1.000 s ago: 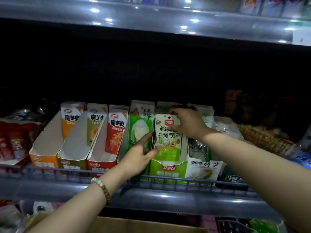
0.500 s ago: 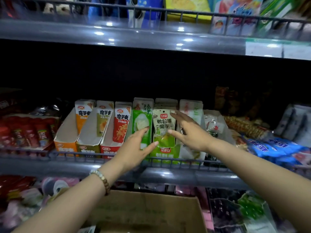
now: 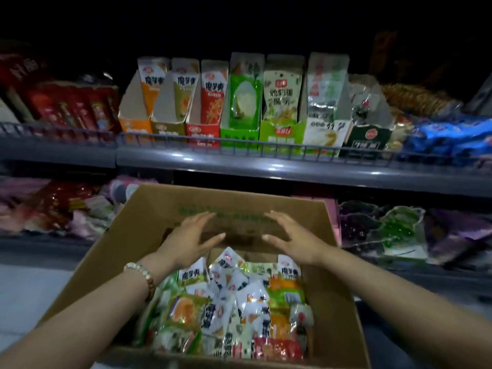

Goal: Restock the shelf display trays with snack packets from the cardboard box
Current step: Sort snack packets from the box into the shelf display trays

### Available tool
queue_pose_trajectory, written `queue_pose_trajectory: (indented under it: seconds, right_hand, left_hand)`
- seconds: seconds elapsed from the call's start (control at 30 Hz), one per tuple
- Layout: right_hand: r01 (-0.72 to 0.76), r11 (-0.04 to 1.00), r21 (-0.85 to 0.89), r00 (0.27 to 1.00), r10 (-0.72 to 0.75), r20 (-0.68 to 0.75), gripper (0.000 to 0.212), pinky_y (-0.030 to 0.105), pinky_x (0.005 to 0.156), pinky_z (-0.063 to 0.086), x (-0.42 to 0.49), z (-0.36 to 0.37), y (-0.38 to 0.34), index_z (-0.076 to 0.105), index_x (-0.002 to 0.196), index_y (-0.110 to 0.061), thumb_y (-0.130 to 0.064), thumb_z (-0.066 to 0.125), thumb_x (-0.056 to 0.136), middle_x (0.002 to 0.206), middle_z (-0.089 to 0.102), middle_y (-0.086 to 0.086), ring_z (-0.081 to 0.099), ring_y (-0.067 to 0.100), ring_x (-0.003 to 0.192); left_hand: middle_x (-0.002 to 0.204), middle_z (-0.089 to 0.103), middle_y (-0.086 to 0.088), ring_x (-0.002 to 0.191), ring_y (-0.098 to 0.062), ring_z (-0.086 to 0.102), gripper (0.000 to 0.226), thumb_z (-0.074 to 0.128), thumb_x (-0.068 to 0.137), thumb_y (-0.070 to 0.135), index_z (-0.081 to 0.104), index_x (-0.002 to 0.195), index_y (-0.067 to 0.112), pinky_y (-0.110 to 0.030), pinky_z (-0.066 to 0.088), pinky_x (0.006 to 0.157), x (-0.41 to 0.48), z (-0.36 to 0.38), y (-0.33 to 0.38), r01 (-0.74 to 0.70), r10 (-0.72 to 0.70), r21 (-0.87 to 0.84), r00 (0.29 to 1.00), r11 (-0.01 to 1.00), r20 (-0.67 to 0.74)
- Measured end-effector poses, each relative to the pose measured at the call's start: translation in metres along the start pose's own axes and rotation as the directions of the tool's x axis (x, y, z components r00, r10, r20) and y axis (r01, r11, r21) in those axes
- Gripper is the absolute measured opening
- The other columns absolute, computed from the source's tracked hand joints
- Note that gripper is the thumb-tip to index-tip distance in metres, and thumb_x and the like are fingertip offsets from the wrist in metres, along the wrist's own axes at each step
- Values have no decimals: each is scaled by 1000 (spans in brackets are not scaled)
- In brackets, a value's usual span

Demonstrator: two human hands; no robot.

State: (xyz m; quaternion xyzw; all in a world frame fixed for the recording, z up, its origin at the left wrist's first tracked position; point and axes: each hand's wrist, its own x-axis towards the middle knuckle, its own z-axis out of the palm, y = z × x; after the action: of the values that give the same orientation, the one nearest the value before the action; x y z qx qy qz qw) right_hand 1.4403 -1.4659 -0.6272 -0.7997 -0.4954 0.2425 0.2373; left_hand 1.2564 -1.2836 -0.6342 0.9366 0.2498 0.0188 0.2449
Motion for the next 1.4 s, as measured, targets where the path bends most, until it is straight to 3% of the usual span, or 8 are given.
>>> queue_pose_trajectory:
  seconds: [0.23,0.47,0.73,0.83,1.0,1.13,1.27,1.4]
  right_hand:
    - [-369,894,256,917,305,258,69,31,104,33,39,88,30,20,149,-15,-46,49,94,155,21,6,29,26,140]
    - [-516,765,384,853,419,311,79,38,108,36,84,146,48,17,149,-12,-51,53,90,152,28,8,36,28,135]
    - [-417,806,419,907,342,245,41,30,93,44,110,183,47,54,117,-11,-24,72,82,116,50,1,51,17,105]
    - [-358,905,232,921,301,248,51,20,79,41,108,187,45,51,130,-9,-20,71,84,131,53,3,54,20,115]
    - [-345,860,376,930,258,263,38,25,94,38,100,166,40,63,115,-6,-16,74,80,127,60,5,47,20,127]
    - [-223,864,451,970,152,188,10,44,87,53,76,134,25,70,89,-14,-11,74,80,100,72,12,67,22,92]
    - [-23,875,484,999,7,34,9,24,56,51,57,76,-5,70,92,-1,-5,67,85,72,71,-1,63,2,60]
    - [68,804,590,998,-62,-31,11,17,57,53,41,14,-40,68,93,1,1,65,83,69,72,-6,65,3,60]
  left_hand:
    - [157,18,-2,144,-22,17,79,37,89,61,17,151,16,-37,21,114,7,48,-65,244,-234,8,921,970,310]
    - [157,20,-7,143,-28,20,72,34,96,53,5,152,18,-36,21,113,33,76,-105,297,-304,87,843,951,443]
    - [149,36,-10,135,-25,35,59,43,97,44,35,143,9,-32,31,107,44,89,-118,258,-254,49,871,965,421]
    - [145,42,-11,131,-26,40,55,43,97,44,42,139,8,-32,34,105,43,90,-121,283,-260,1,879,959,399]
    - [148,37,-11,135,-25,36,56,45,96,42,39,141,8,-31,33,106,38,82,-111,290,-233,-112,903,950,362]
    - [152,28,-3,138,-23,30,79,52,82,61,31,145,18,-35,32,109,34,60,-83,254,-159,-236,920,938,359]
    - [143,43,5,128,-16,46,83,71,74,53,33,142,25,-32,41,104,28,38,-43,223,-41,-465,928,857,371]
    - [110,69,4,96,-11,68,52,80,72,29,58,118,22,-31,55,86,17,3,-6,179,-42,-674,976,717,214]
